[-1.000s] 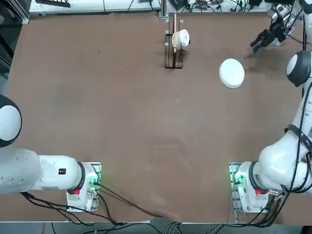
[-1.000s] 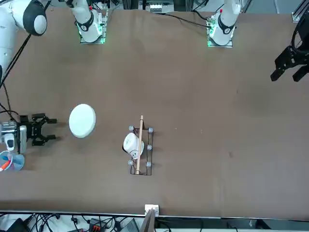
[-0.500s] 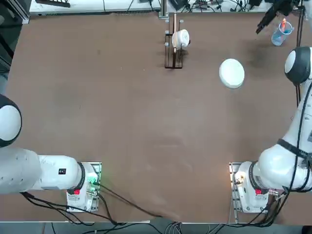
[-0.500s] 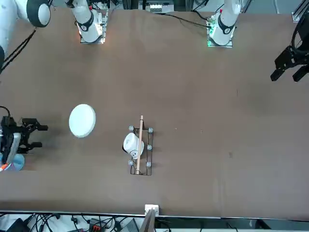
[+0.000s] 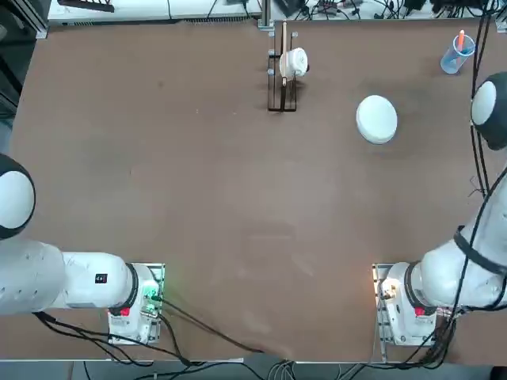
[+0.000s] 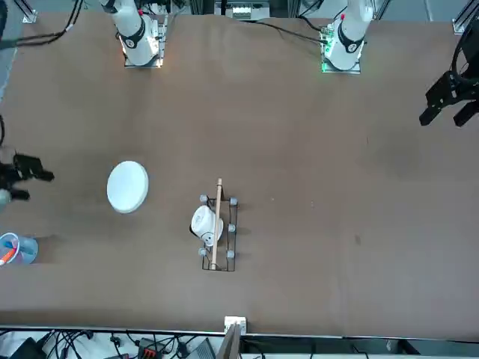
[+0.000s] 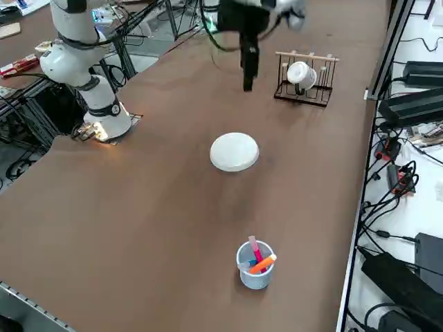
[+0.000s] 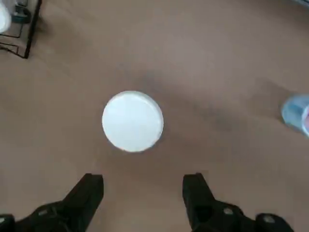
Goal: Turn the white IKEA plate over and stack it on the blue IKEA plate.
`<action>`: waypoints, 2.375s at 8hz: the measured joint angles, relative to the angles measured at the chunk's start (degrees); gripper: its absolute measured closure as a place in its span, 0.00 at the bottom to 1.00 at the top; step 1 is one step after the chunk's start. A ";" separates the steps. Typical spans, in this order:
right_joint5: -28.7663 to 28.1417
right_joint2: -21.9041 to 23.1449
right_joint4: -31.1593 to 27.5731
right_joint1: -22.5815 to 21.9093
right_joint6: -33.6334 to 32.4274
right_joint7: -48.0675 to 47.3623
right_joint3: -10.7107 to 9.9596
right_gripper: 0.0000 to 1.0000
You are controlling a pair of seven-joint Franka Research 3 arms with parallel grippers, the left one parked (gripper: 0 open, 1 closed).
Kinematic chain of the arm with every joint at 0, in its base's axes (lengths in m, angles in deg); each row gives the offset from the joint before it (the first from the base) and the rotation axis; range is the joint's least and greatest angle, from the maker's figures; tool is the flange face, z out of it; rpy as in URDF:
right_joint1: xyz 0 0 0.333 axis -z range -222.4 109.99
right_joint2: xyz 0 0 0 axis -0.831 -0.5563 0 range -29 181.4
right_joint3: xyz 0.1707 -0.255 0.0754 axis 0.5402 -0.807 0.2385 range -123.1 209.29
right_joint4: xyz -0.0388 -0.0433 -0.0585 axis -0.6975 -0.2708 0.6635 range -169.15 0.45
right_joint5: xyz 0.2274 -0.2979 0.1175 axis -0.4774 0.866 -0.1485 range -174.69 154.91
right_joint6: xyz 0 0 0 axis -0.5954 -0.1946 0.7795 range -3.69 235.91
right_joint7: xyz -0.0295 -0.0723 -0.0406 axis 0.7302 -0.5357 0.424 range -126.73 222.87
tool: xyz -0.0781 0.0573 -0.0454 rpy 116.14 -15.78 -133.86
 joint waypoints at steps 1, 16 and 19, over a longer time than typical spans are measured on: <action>2.44 2.60 -1.15 -1.57 -1.71 -3.72 0.00 0.00; 4.43 1.34 -60.93 -5.62 71.13 -6.30 0.56 0.00; 4.43 1.32 -61.20 -5.74 71.37 -6.30 0.56 0.00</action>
